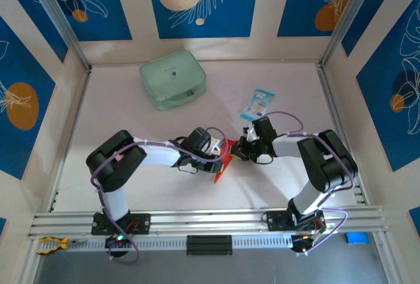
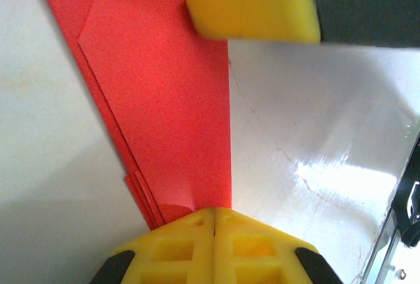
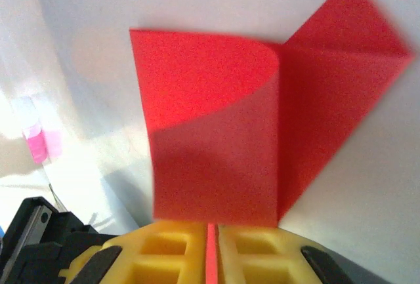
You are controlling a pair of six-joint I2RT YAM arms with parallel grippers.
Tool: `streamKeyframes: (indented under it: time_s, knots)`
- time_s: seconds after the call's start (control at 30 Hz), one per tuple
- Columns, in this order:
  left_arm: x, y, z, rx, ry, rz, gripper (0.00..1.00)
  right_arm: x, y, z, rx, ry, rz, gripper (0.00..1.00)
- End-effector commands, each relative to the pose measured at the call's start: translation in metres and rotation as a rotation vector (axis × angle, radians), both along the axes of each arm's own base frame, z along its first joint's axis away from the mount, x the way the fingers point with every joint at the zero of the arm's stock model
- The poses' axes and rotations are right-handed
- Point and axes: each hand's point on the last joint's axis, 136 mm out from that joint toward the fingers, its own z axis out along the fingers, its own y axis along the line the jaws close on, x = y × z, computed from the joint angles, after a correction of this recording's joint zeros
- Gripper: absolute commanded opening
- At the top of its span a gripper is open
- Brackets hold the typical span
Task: Fold a paper plane with a square sheet of paper (pick it up from the middle)
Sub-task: Fold the wing for the fifth time at the center of the table.
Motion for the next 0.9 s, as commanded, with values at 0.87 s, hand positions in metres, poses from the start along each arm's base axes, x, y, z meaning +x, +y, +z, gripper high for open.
streamKeyframes:
  time_s: [0.87]
  knots:
    - [-0.031, 0.046, -0.051, 0.221, 0.140, 0.005, 0.00, 0.064, -0.062, 0.023, -0.126, -0.064, -0.182, 0.13]
